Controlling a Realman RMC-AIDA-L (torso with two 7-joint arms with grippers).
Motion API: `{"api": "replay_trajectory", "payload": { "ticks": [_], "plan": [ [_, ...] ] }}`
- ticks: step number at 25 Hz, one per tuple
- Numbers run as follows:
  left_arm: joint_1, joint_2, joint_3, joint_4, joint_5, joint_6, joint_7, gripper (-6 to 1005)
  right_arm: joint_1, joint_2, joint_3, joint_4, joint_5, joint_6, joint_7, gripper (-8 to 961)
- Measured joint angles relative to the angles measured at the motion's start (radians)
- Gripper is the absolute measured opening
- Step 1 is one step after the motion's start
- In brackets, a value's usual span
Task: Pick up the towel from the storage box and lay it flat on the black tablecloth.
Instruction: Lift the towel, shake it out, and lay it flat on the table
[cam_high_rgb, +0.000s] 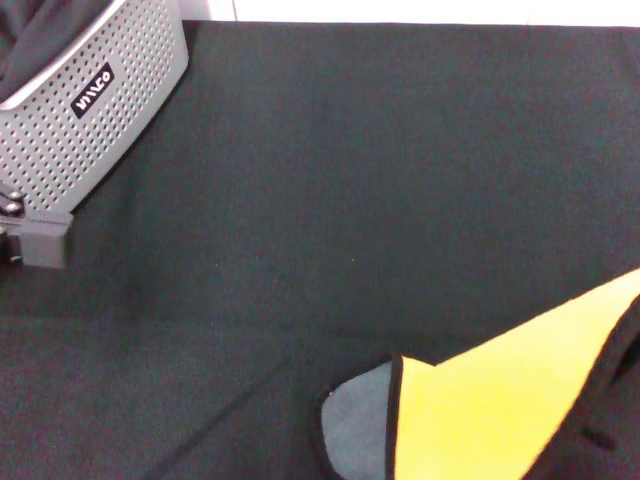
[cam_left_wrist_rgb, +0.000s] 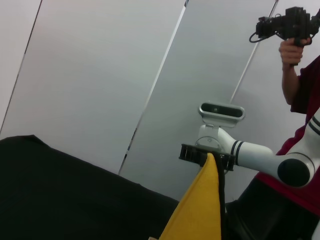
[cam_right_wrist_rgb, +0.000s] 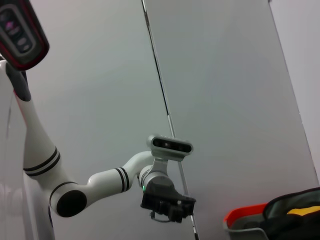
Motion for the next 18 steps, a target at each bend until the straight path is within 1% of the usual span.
{"api": "replay_trajectory", "payload": {
  "ticks": [2,3,4,6,8,9,10,11,12,14,15,16,18],
  "plan": [
    [-0.012,-0.018,-0.008,-0.01,0.035,-0.001,0.0,55,0.011,0.0,0.013,0.003,-0.003,0.002,0.0,13],
    [-0.026,-0.035,-0.017,-0.023,0.074,-0.002,0.0,58,0.015,0.0,0.019,0.003,-0.002,0.005,0.0,13],
    [-0.035,-0.046,-0.023,-0.031,0.094,-0.002,0.001,62,0.023,0.0,0.027,0.001,0.003,0.009,0.0,13],
    [-0.065,-0.083,-0.051,-0.069,0.165,-0.003,0.012,70,0.046,0.001,0.039,-0.003,0.022,0.021,-0.002,13],
    [-0.1,-0.126,-0.1,-0.116,0.235,-0.004,0.035,77,0.078,0.001,0.044,-0.01,0.046,0.042,-0.006,13],
    [-0.114,-0.14,-0.122,-0.132,0.262,-0.004,0.045,81,0.103,0.001,0.047,-0.015,0.061,0.062,-0.01,13],
    [-0.138,-0.167,-0.16,-0.153,0.306,-0.004,0.063,85,0.127,0.001,0.05,-0.02,0.07,0.083,-0.016,13],
    [-0.158,-0.188,-0.192,-0.165,0.338,-0.004,0.081,89,0.153,0.001,0.051,-0.028,0.079,0.109,-0.021,13],
    [-0.167,-0.199,-0.211,-0.169,0.354,-0.004,0.093,92,0.173,0.002,0.052,-0.034,0.081,0.131,-0.025,13],
    [-0.19,-0.232,-0.269,-0.173,0.389,-0.006,0.121,100,0.242,0.001,0.053,-0.049,0.081,0.2,-0.03,13],
    [-0.2,-0.253,-0.305,-0.173,0.402,-0.006,0.133,109,0.269,0.0,0.053,-0.05,0.079,0.224,-0.03,13],
    [-0.204,-0.26,-0.318,-0.173,0.405,-0.006,0.137,118,0.296,-0.001,0.053,-0.05,0.077,0.246,-0.03,13],
    [-0.21,-0.281,-0.363,-0.171,0.412,-0.01,0.158,135,0.346,-0.003,0.053,-0.05,0.074,0.294,-0.031,13]
  ]
}}
